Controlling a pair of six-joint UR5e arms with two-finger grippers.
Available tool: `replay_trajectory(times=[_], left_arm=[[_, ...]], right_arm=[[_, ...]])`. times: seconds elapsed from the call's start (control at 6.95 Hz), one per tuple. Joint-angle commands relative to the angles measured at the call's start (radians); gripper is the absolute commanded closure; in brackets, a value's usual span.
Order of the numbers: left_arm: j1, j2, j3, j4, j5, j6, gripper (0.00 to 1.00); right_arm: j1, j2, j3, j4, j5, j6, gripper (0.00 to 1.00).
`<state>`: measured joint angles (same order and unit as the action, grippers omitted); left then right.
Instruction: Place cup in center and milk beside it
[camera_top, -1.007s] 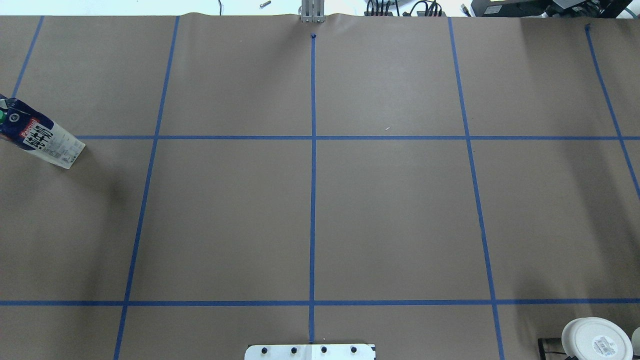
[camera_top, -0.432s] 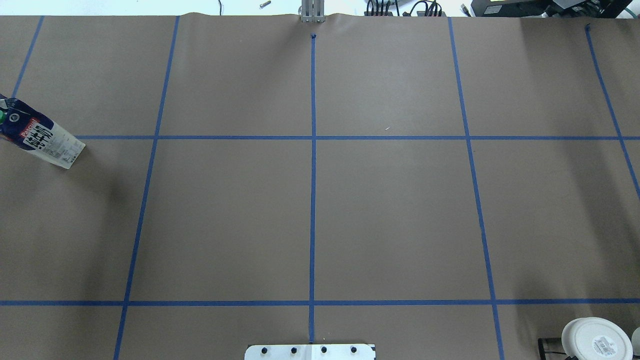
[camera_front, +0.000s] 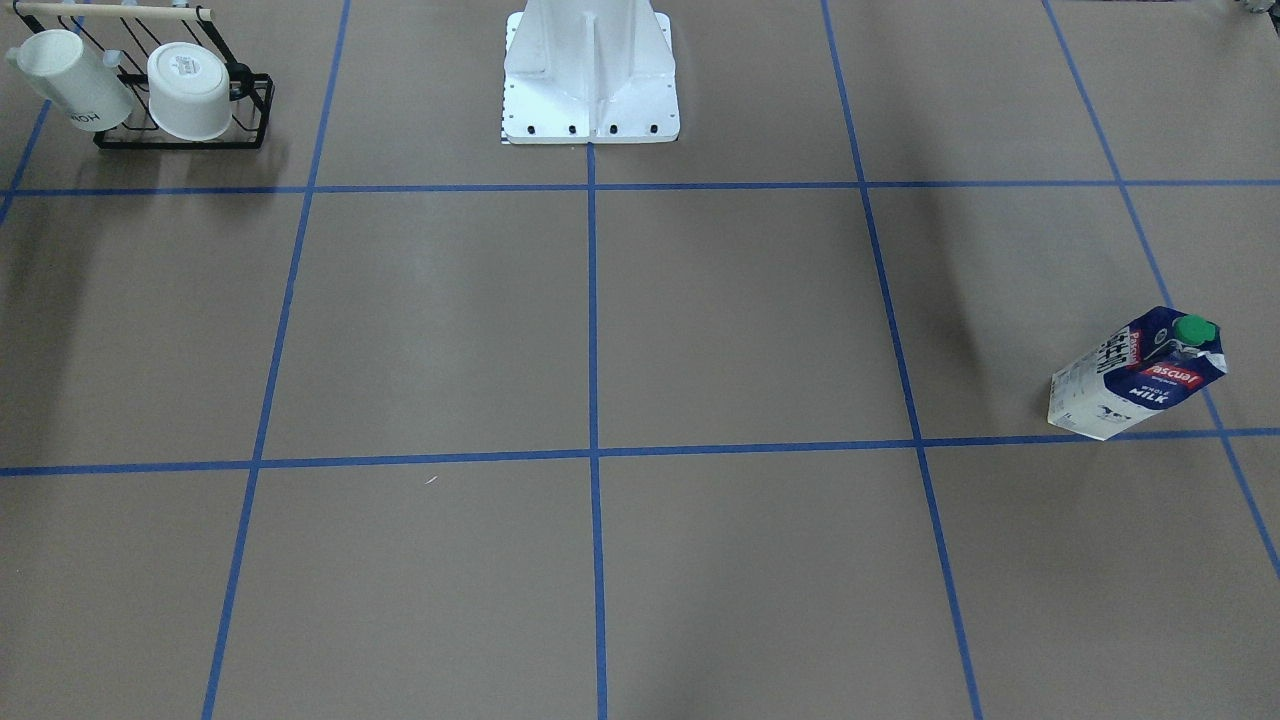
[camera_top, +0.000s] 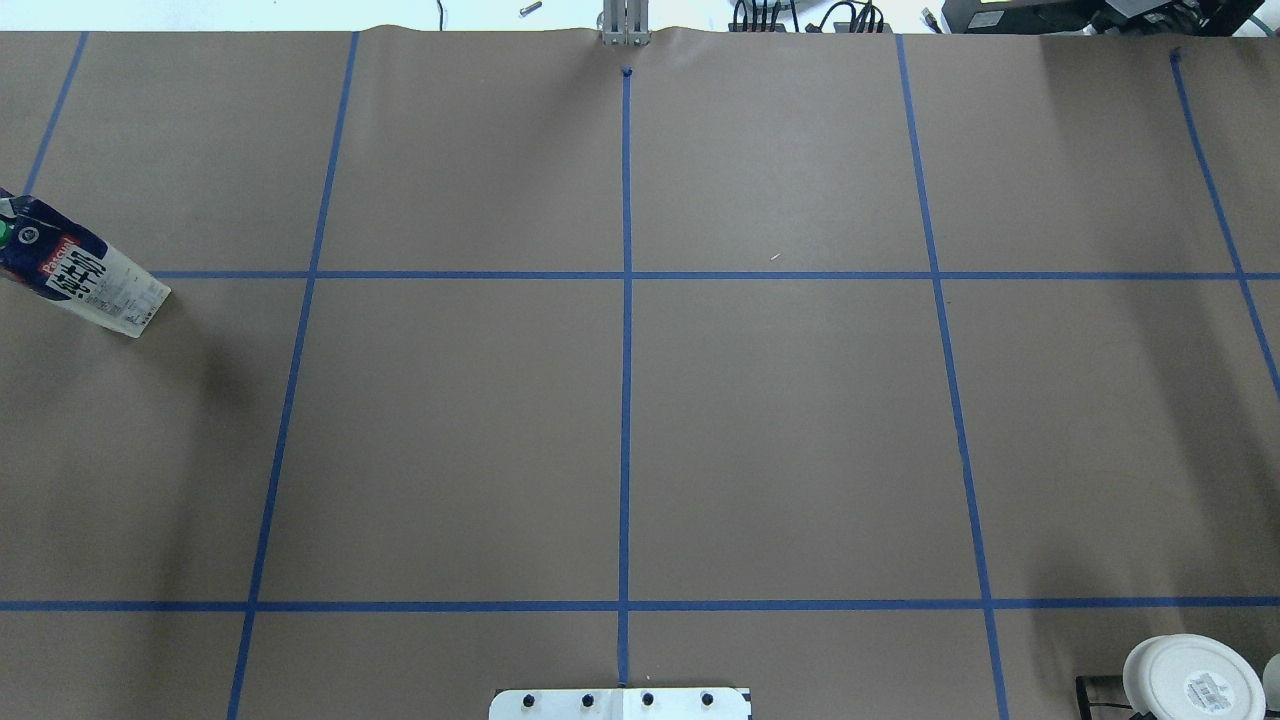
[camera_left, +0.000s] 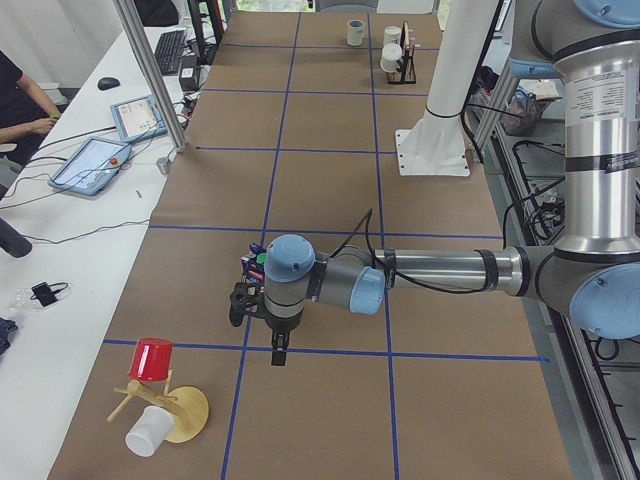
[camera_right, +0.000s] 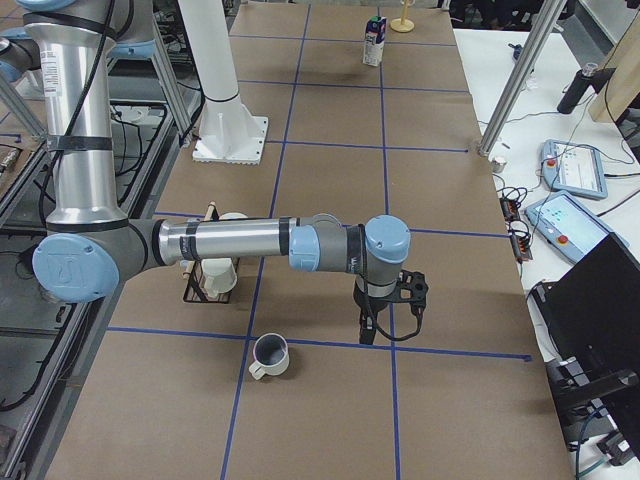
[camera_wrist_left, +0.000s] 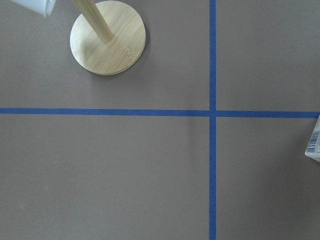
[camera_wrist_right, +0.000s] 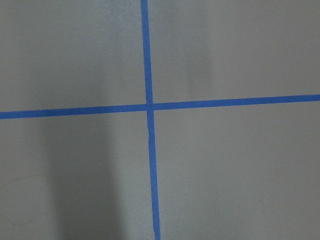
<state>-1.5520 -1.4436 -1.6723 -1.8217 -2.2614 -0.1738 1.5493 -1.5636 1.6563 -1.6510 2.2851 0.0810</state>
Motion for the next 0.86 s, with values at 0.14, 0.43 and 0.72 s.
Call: replay_trajectory(times=[0.14,0.43,0.72], left_arm=[[0.000,0.015,0.003,-0.031,-0.082,-0.009,0.02],[-0.002,0.022,0.000,-0.036,-0.084,-0.007,0.02],[-0.002,0.022,0.002,-0.036,-0.086,-0.007,0.02]], right_arm=[[0.001,-0.085,0.028,0.013,0.019,-0.072,0.00],[0.000,-0.248,0.043,0.136,0.039,-0.299,0.00],[0.000,-0.337,0.033,0.218,0.039,-0.337,0.00]])
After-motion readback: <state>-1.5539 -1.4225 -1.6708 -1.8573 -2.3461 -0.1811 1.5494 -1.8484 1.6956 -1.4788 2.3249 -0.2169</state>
